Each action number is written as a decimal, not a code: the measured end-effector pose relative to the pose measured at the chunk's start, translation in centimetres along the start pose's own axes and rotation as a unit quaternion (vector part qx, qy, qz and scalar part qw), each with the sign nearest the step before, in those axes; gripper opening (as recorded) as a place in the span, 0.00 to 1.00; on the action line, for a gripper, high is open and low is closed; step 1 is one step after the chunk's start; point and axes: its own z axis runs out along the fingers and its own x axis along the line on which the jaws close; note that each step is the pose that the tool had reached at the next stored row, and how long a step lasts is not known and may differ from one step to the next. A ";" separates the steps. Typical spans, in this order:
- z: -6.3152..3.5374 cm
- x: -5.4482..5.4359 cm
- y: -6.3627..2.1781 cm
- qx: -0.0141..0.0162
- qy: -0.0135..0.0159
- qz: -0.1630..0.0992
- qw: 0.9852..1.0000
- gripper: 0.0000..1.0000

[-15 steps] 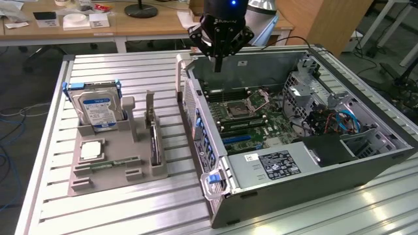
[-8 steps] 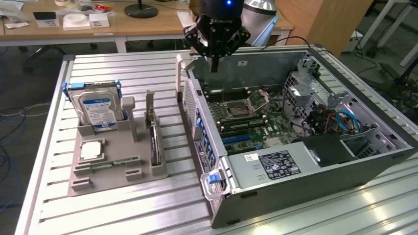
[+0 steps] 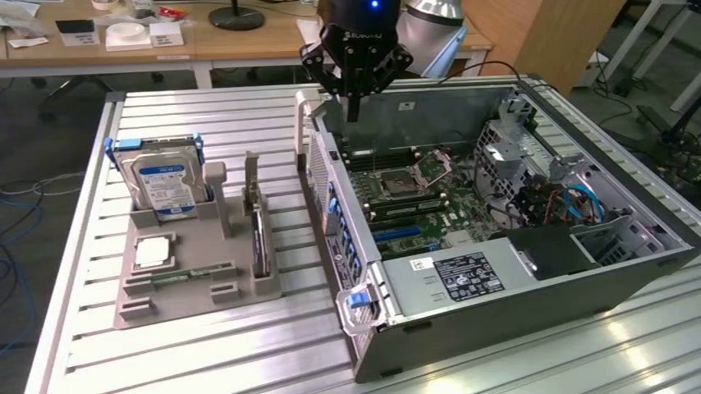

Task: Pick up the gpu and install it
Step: 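Reach for the gpu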

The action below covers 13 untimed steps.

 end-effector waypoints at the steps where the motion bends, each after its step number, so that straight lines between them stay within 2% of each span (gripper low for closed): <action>1: -0.01 0.1 -0.01 0.000 0.000 0.000 1.000 0.11; 13: -0.04 1.4 -0.12 0.000 0.000 0.000 1.000 0.11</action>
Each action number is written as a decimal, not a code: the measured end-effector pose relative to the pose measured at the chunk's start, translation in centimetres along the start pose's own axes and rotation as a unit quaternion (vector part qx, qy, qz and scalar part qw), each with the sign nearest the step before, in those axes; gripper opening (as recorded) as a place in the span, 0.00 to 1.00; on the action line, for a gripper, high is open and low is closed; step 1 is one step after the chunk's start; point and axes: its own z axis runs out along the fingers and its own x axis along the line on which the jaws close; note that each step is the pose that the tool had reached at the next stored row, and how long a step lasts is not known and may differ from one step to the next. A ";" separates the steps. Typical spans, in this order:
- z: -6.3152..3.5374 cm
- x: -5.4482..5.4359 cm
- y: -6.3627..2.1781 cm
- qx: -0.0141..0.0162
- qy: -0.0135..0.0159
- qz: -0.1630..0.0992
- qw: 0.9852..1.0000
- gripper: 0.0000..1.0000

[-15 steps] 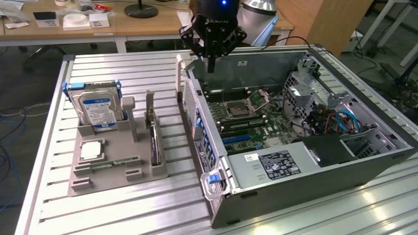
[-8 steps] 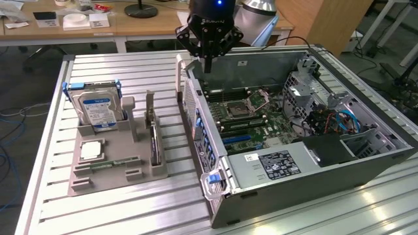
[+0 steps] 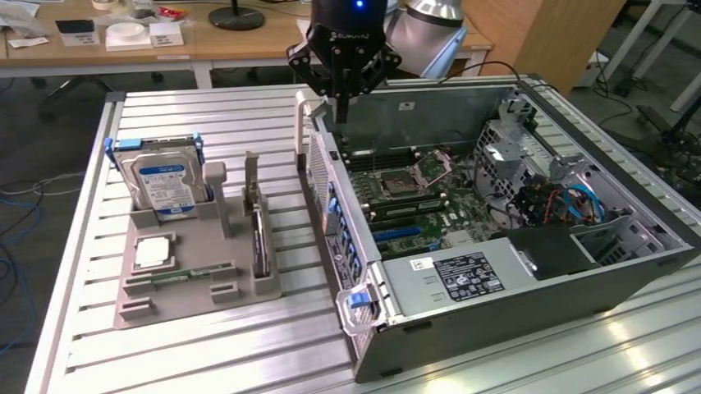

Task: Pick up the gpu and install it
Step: 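Reach for the gpu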

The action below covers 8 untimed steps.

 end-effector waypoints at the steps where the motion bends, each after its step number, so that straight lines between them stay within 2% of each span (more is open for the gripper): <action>1: 0.00 0.1 -0.01 0.000 0.000 0.000 1.000 0.11; 8: -0.03 1.0 -0.10 0.000 0.000 0.000 1.000 0.11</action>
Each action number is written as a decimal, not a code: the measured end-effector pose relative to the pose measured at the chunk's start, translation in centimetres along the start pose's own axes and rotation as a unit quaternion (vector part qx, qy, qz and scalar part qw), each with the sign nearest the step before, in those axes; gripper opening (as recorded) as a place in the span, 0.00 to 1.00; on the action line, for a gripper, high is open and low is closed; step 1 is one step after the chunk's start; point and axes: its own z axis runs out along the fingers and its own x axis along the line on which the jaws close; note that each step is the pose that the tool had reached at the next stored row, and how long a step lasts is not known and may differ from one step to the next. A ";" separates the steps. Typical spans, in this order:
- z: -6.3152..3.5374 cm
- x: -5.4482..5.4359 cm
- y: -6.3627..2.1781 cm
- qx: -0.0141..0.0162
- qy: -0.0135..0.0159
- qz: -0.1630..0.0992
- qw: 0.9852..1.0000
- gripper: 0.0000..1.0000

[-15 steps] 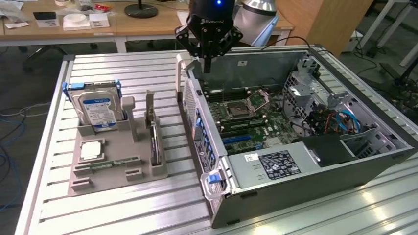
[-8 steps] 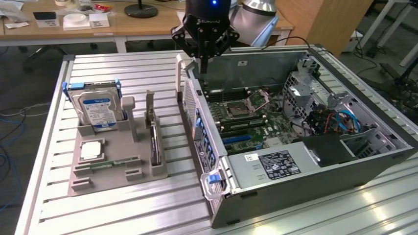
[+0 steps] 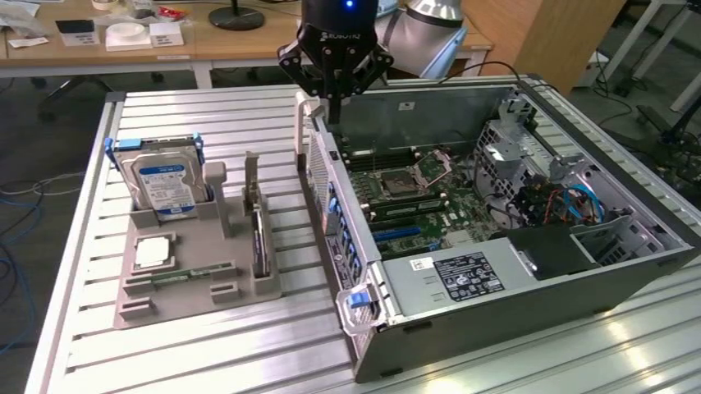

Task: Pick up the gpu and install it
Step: 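Reach for the gpu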

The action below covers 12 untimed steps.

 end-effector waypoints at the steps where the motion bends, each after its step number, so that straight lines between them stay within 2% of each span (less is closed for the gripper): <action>1: 0.00 0.1 -0.01 0.000 0.000 0.000 1.000 0.11; 12: -0.04 1.5 -0.18 0.000 0.000 0.000 1.000 0.11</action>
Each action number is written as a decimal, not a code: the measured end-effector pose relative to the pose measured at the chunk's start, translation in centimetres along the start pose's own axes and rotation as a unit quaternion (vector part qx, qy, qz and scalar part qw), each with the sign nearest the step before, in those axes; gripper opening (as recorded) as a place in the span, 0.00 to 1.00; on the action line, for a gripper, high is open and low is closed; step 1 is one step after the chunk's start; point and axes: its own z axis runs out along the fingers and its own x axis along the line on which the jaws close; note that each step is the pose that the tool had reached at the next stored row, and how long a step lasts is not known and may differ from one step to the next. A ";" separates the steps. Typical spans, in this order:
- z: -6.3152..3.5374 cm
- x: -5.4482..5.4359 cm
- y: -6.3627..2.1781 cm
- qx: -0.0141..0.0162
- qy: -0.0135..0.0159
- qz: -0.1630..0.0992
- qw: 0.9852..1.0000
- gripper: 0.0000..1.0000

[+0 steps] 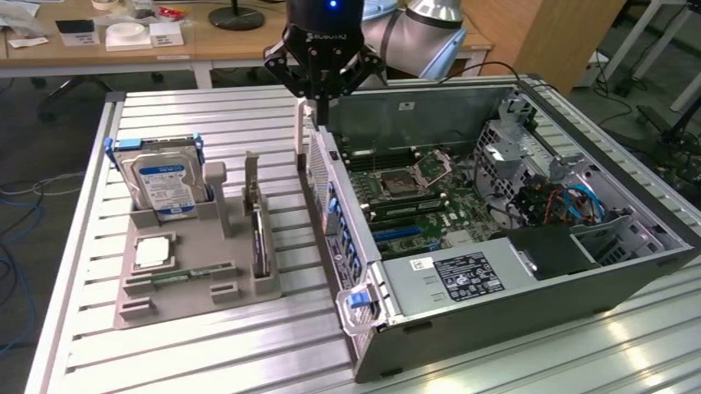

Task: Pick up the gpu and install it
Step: 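Reach for the gpu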

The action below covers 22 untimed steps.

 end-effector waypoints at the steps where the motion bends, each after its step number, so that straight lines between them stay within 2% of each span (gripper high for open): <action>1: 0.00 0.1 -0.01 0.000 0.000 0.000 1.000 0.11; 22: -0.08 2.7 -0.27 0.000 0.000 0.000 1.000 0.11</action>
